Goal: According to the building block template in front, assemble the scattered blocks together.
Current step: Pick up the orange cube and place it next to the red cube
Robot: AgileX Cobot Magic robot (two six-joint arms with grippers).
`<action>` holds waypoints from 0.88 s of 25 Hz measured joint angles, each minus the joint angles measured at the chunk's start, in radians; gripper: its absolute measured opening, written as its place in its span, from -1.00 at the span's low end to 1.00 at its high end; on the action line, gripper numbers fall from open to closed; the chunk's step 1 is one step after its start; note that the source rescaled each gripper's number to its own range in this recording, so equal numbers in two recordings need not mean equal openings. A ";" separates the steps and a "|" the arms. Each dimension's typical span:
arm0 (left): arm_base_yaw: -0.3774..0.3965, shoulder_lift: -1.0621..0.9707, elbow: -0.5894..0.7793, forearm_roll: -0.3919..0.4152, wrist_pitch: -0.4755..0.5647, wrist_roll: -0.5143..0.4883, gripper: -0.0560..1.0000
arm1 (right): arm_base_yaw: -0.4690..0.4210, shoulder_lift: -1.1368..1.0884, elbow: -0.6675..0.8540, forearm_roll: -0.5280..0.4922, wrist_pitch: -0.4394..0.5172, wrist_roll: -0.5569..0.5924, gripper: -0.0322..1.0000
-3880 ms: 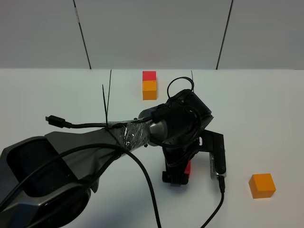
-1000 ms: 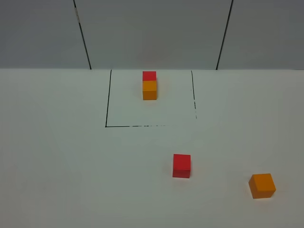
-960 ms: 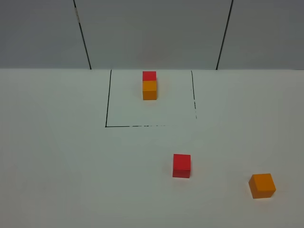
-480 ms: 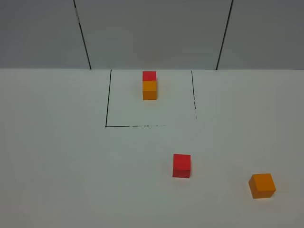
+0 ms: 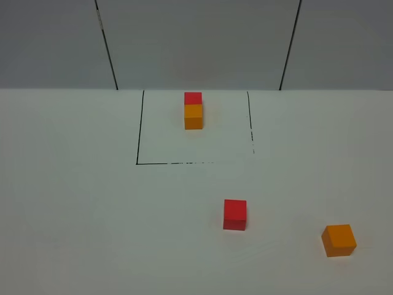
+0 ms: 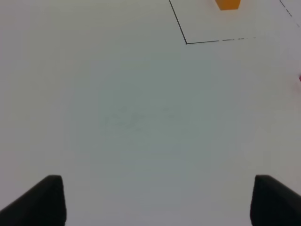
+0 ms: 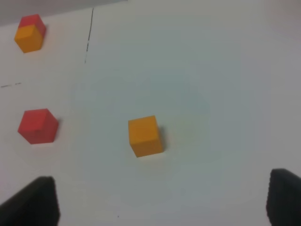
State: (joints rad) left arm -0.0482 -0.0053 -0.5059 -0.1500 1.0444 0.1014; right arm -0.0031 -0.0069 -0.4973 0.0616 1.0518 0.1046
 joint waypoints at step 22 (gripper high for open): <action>0.000 0.000 0.000 0.000 0.000 0.000 0.41 | 0.000 0.000 0.000 0.000 0.000 0.000 0.59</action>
State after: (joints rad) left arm -0.0482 -0.0053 -0.5059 -0.1500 1.0444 0.1014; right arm -0.0031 -0.0069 -0.4973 0.0616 1.0518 0.1046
